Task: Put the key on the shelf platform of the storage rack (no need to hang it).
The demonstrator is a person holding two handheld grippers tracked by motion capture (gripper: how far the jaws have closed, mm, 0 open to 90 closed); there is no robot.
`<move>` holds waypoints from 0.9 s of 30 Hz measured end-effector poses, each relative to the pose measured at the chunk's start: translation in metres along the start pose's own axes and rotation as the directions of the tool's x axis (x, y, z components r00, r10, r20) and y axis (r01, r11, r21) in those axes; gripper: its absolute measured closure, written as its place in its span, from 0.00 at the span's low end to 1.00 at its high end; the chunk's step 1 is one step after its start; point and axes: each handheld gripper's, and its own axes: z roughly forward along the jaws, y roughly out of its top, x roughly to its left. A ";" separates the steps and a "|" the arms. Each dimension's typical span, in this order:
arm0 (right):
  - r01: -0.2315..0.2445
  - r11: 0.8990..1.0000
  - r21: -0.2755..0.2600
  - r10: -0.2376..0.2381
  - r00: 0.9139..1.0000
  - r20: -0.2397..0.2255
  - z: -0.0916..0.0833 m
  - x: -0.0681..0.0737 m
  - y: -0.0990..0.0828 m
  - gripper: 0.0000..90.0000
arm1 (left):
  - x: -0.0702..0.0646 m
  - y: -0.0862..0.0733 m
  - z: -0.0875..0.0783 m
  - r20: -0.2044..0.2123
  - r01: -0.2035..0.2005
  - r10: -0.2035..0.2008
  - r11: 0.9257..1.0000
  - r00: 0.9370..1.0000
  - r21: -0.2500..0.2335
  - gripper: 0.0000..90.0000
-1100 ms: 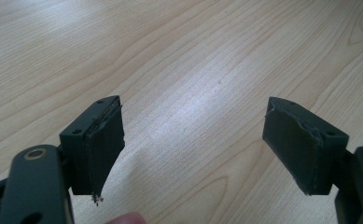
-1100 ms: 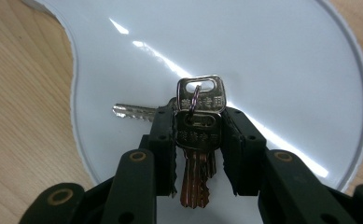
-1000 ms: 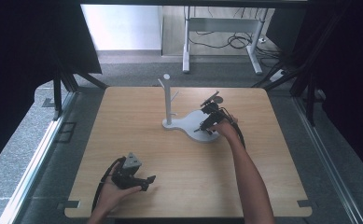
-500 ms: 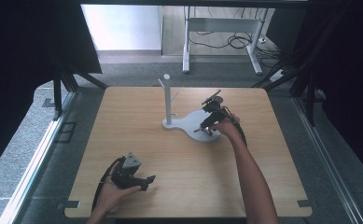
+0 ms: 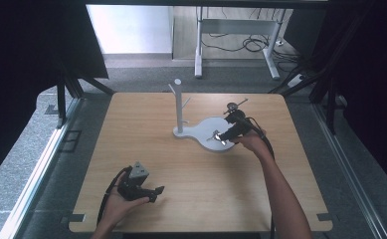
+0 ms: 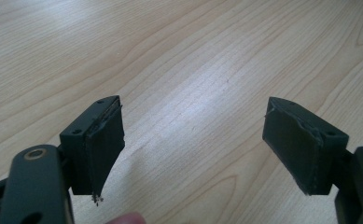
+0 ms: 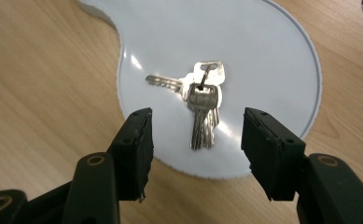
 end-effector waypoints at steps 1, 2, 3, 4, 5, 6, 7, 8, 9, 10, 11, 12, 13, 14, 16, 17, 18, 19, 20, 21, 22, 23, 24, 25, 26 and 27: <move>0.004 1.000 -0.008 -0.004 1.000 -0.001 -0.003 0.001 -0.003 0.49 | 0.000 0.000 0.000 -0.003 0.000 0.000 1.000 1.000 0.000 0.23; 0.010 1.000 -0.015 -0.010 1.000 -0.003 -0.007 0.002 -0.008 0.49 | 0.001 0.000 -0.001 -0.002 0.000 0.000 1.000 1.000 -0.001 0.23; 0.016 1.000 -0.026 -0.016 1.000 -0.002 -0.010 0.003 -0.012 0.49 | 0.001 0.000 -0.001 -0.003 -0.002 0.002 1.000 1.000 -0.002 0.23; 0.015 0.999 -0.035 -0.016 1.000 -0.005 -0.013 0.003 -0.015 0.49 | 0.001 0.000 -0.001 -0.004 -0.001 0.001 1.000 1.000 -0.003 0.23; 0.017 0.999 -0.044 -0.017 1.000 -0.011 -0.016 0.003 -0.019 0.49 | 0.001 0.000 -0.001 -0.004 -0.001 0.001 1.000 1.000 -0.003 0.23; 0.014 0.999 -0.052 -0.014 1.000 -0.012 -0.019 0.003 -0.023 0.49 | 0.001 0.000 -0.001 -0.005 -0.001 0.001 1.000 1.000 -0.003 0.23; 0.019 0.998 -0.053 -0.019 1.000 -0.010 -0.022 0.004 -0.026 0.48 | 0.001 0.000 -0.002 -0.006 -0.003 0.003 1.000 1.000 -0.002 0.23; 0.022 0.998 -0.064 -0.022 1.000 -0.005 -0.025 0.004 -0.031 0.49 | 0.000 0.000 -0.001 -0.006 -0.003 0.003 1.000 1.000 -0.001 0.23; 0.022 0.997 -0.072 -0.022 1.000 -0.008 -0.029 0.004 -0.035 0.49 | 0.000 0.000 -0.001 -0.006 -0.001 0.001 1.000 1.000 -0.002 0.23; 0.020 0.997 -0.077 -0.021 1.000 -0.011 -0.032 0.005 -0.040 0.49 | 0.000 0.000 -0.001 -0.007 -0.002 0.002 1.000 1.000 -0.004 0.23; 0.022 0.997 -0.080 -0.023 1.000 -0.009 -0.035 0.005 -0.044 0.48 | 0.000 0.000 -0.001 -0.006 -0.003 0.003 1.000 1.000 -0.003 0.23; 0.025 0.995 -0.091 -0.025 1.000 -0.003 -0.038 0.006 -0.051 0.49 | 0.000 0.000 -0.001 -0.008 -0.003 0.003 1.000 1.000 -0.003 0.23; 0.021 0.995 -0.099 -0.022 1.000 -0.006 -0.041 0.006 -0.056 0.48 | -0.001 0.000 -0.001 -0.009 -0.002 0.002 1.000 1.000 -0.002 0.23; 0.021 0.994 -0.105 -0.022 1.000 -0.009 -0.043 0.006 -0.061 0.48 | 0.000 0.000 -0.001 -0.009 -0.004 0.004 1.000 1.000 0.000 0.23; 0.024 0.993 -0.120 -0.023 1.000 0.003 -0.048 0.006 -0.073 0.48 | -0.001 0.000 -0.001 -0.010 -0.004 0.004 1.000 1.000 0.001 0.23; 0.019 0.992 -0.127 -0.019 1.000 0.004 -0.051 0.007 -0.082 0.48 | -0.001 0.000 -0.001 -0.010 -0.004 0.004 1.000 1.000 0.002 0.23; 0.015 0.991 -0.132 -0.015 1.000 0.003 -0.052 0.007 -0.087 0.48 | -0.001 0.000 0.000 -0.010 -0.009 0.009 1.000 1.000 0.003 0.23; 0.011 0.990 -0.141 -0.011 1.000 0.004 -0.054 0.006 -0.095 0.48 | -0.001 0.000 0.000 -0.012 -0.006 0.006 1.000 1.000 0.004 0.23; 0.001 0.989 -0.150 -0.001 1.000 0.004 -0.056 0.006 -0.104 0.48 | -0.001 0.000 0.000 -0.011 -0.006 0.006 1.000 1.000 0.006 0.23; 0.000 0.987 -0.158 0.002 1.000 0.008 -0.057 0.005 -0.112 0.48 | -0.002 0.000 0.000 -0.011 -0.007 0.007 1.000 1.000 0.006 0.23; -0.008 0.986 -0.164 0.010 1.000 0.014 -0.058 0.005 -0.117 0.48 | -0.002 0.000 0.001 -0.013 -0.007 0.007 1.000 1.000 0.008 0.23; -0.015 0.985 -0.171 0.017 1.000 0.013 -0.059 0.005 -0.125 0.48 | -0.002 0.000 0.001 -0.010 -0.007 0.007 1.000 1.000 0.009 0.23; -0.023 0.984 -0.178 0.026 1.000 0.011 -0.060 0.004 -0.132 0.49 | -0.002 -0.001 0.002 -0.011 -0.004 0.004 1.000 1.000 0.009 0.23; -0.029 0.982 -0.186 0.031 0.999 0.011 -0.061 0.004 -0.139 0.49 | -0.003 -0.001 0.002 -0.010 -0.003 0.003 1.000 1.000 0.010 0.23; -0.032 0.980 -0.195 0.035 0.999 0.011 -0.061 0.004 -0.146 0.49 | -0.003 -0.001 0.002 -0.010 -0.003 0.004 1.000 1.000 0.009 0.23; -0.037 0.979 -0.200 0.040 0.999 0.008 -0.061 0.004 -0.152 0.49 | -0.003 -0.001 0.002 -0.010 -0.004 0.004 1.000 1.000 0.009 0.23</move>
